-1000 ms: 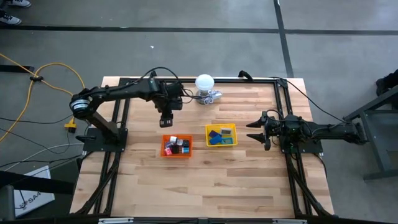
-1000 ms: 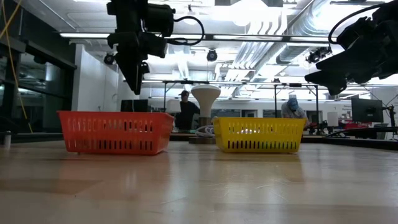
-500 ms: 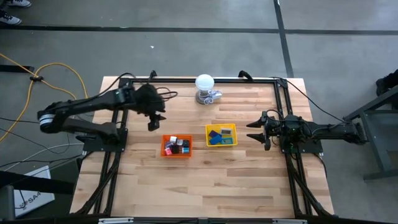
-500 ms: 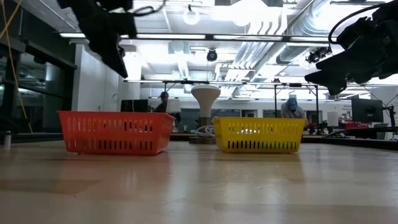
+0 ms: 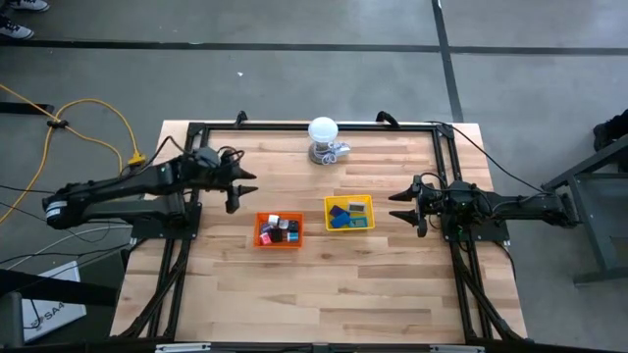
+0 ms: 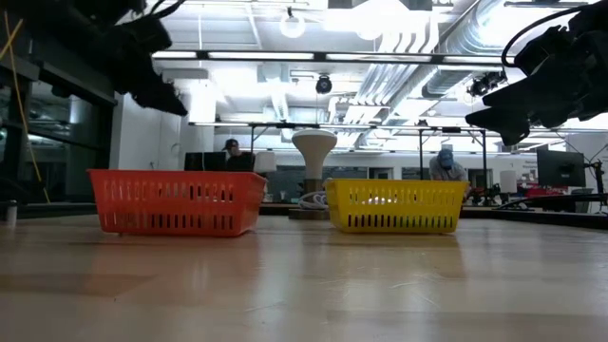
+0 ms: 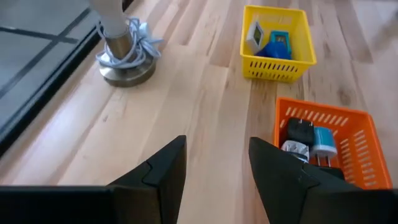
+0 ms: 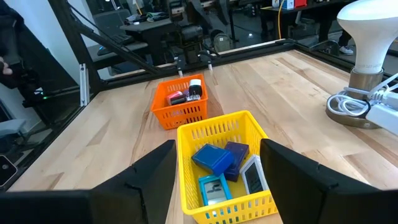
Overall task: Pick & Place Office items
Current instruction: Return to Home Position
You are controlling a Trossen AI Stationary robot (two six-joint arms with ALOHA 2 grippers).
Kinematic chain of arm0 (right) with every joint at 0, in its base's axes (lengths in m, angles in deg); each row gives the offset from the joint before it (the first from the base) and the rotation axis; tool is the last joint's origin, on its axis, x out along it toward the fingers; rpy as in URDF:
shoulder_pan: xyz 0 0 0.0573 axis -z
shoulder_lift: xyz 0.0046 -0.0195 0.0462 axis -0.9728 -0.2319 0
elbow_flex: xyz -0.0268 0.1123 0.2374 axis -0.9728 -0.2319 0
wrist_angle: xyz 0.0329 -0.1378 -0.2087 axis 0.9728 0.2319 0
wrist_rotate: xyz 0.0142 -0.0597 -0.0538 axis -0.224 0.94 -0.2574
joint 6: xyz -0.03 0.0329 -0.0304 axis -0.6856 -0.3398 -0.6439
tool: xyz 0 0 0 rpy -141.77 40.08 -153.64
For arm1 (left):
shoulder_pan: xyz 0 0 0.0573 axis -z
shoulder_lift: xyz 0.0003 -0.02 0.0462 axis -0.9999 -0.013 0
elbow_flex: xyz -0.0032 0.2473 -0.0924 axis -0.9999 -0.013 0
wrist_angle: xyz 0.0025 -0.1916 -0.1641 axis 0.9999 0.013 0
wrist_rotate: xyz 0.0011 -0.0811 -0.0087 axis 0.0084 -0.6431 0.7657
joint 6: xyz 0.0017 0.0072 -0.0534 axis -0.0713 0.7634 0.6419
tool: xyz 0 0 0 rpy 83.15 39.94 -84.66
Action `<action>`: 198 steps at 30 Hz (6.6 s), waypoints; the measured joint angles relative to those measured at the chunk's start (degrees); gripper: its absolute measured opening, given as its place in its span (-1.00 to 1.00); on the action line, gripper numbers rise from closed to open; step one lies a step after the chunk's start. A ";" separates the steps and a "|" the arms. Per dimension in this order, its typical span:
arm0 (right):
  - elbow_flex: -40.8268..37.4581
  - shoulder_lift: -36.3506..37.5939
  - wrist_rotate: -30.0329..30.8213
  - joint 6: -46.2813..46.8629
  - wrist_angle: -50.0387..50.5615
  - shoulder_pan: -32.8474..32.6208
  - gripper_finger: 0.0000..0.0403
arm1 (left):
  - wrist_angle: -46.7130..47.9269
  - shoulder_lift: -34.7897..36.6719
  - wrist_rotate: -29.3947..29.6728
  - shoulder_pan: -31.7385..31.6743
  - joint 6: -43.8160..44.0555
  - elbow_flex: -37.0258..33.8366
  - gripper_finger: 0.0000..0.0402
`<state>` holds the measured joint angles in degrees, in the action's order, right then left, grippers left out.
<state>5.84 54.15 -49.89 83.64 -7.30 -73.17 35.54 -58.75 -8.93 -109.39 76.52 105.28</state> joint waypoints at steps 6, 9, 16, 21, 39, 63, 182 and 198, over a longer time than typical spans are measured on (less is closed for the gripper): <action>-0.01 -0.01 0.00 0.02 0.00 0.01 0.09 | -4.96 6.34 0.04 0.00 3.53 -7.59 -0.17; -0.01 0.00 0.00 0.01 0.00 0.01 0.09 | -9.58 8.78 0.04 0.00 3.54 -11.47 -0.17; 0.02 -0.01 0.00 0.01 0.01 0.00 0.09 | -20.71 12.23 0.17 0.02 2.07 -19.75 -0.17; 0.01 -0.01 0.00 0.01 0.01 0.02 0.09 | -21.92 14.35 1.98 0.00 2.20 -23.20 -0.17; 0.00 -0.01 0.00 0.02 0.00 0.01 0.09 | -20.86 23.11 2.75 0.02 0.48 -26.28 -0.17; 0.00 -0.02 0.00 0.00 0.00 0.01 0.09 | -12.56 31.84 2.13 0.09 0.57 -26.64 -0.17; 0.00 -0.02 0.00 0.00 0.00 0.02 0.09 | -22.13 31.24 2.49 0.92 3.23 -30.02 -0.17; 0.01 -0.01 0.01 0.01 0.00 0.01 0.09 | -22.13 31.24 2.49 0.92 3.23 -30.02 -0.17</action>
<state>5.85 54.14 -49.88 83.65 -7.30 -73.16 13.41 -27.51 -6.44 -108.48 79.75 75.26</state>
